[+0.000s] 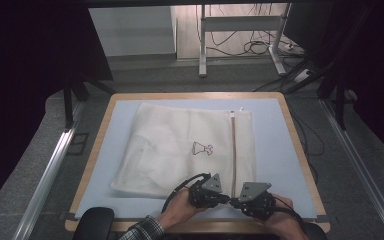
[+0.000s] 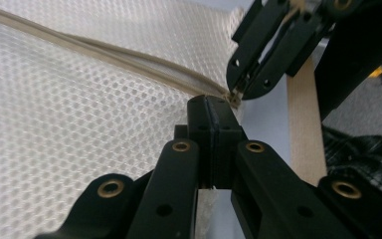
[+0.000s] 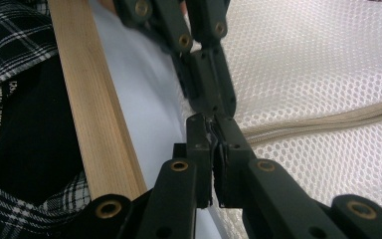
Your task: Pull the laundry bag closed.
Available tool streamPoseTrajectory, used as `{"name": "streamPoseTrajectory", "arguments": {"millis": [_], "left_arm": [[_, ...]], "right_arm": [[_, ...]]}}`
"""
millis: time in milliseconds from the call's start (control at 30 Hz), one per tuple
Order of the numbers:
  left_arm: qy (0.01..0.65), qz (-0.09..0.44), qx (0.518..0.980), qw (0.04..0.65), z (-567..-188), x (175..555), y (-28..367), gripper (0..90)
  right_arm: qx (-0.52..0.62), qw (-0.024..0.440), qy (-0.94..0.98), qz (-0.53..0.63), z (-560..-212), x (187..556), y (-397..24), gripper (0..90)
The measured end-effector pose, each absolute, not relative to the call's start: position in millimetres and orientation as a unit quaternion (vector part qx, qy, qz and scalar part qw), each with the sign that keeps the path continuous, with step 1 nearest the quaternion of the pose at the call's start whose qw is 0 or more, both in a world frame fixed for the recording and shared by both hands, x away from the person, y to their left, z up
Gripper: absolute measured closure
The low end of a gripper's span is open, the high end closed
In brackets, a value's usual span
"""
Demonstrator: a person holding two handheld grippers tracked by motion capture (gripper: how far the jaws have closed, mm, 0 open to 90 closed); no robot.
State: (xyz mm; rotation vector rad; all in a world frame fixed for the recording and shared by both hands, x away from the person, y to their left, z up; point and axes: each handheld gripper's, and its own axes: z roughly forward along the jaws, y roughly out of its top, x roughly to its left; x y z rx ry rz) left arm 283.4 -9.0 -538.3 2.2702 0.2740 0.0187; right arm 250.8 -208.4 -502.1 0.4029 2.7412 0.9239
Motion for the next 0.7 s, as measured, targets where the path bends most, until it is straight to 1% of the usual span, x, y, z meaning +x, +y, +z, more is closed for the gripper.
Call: {"name": "streamPoseTrajectory", "arguments": {"millis": [100,267,467,700], "left_arm": [[0.115,-0.003,0.902,0.416,-539.1,285.6,-7.8,89.8],[0.111,0.01,0.903,0.416,-539.3,281.3,-8.8,90.0],[0.106,0.007,0.902,0.418,-539.8,280.8,-8.3,90.0],[0.098,0.017,0.904,0.416,-539.6,278.8,-8.7,90.0]], "right_arm": [[0.14,0.107,0.933,0.314,-502.2,251.4,-208.5,85.8],[0.157,0.098,0.931,0.314,-503.0,254.1,-208.8,85.9],[0.177,0.083,0.927,0.319,-504.2,259.2,-210.3,86.0],[0.19,0.089,0.924,0.321,-503.0,263.1,-209.1,86.2]]}}
